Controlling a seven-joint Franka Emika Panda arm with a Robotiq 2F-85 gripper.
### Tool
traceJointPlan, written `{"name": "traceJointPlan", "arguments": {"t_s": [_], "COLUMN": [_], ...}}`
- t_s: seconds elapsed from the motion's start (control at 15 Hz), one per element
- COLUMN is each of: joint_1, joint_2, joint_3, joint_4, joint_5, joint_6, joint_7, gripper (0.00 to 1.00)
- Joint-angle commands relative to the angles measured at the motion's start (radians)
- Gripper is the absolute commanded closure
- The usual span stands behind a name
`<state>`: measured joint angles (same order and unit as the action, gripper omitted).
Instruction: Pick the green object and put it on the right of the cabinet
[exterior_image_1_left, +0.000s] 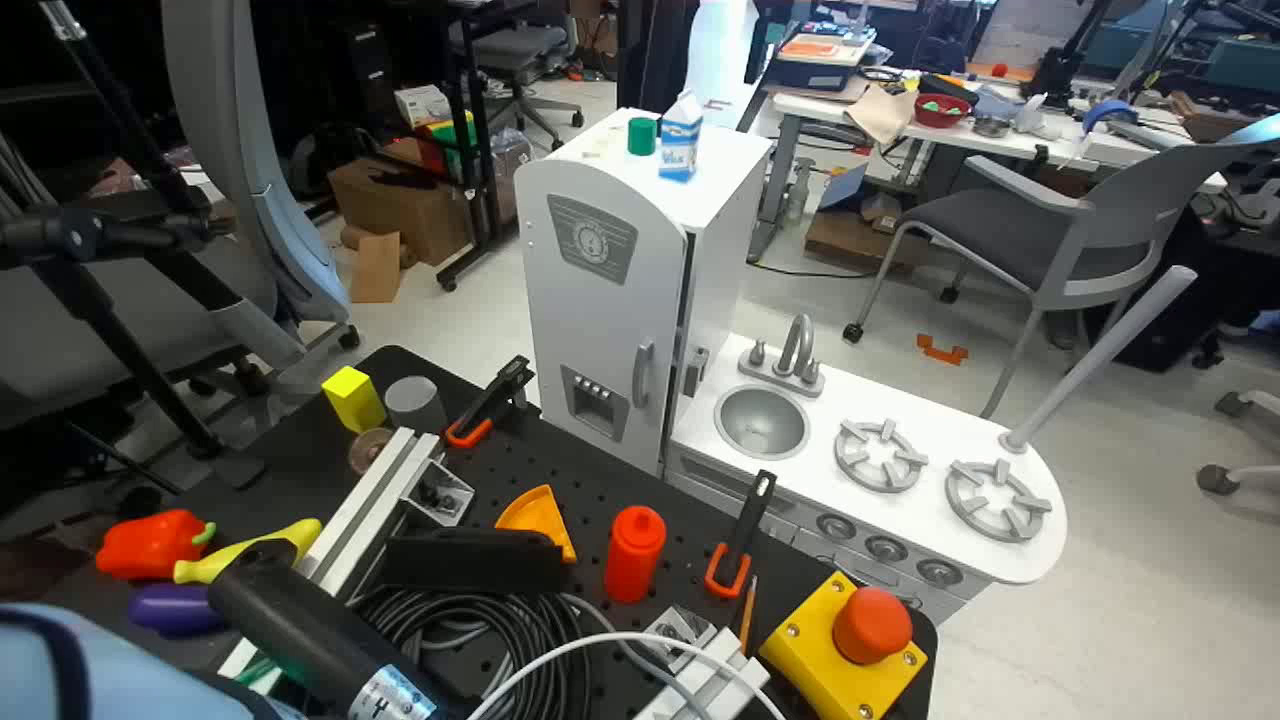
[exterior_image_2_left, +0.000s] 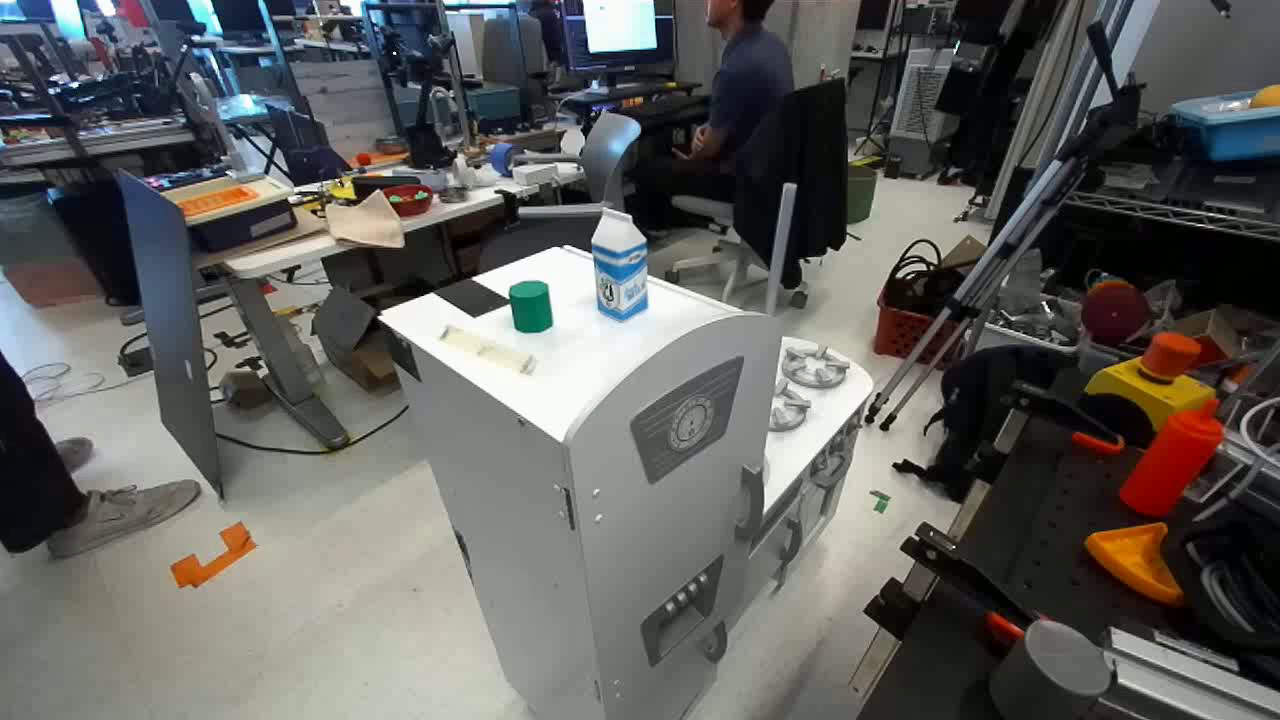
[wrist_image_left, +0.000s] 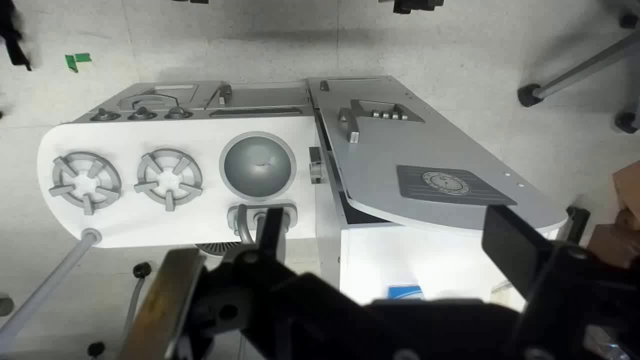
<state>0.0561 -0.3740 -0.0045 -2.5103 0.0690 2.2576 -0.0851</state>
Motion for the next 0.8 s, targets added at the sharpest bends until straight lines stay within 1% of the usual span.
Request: {"name": "traceJointPlan", "arguments": {"t_s": [0.0, 0.53, 0.73], "joint_1": [-0.003, -0.001, 0.008], "joint_2": [0.0, 0.004, 0.06], "joint_3": [0.003, 0.003, 0.013], "joint_4": [0.002, 0.005, 0.055], "joint_5": [0.001, 0.002, 0.03], "joint_6": [-0.002, -0.002, -0.002], "joint_7": [0.0, 0.001, 0.038], "gripper": [0.0, 0.0, 0.0]}}
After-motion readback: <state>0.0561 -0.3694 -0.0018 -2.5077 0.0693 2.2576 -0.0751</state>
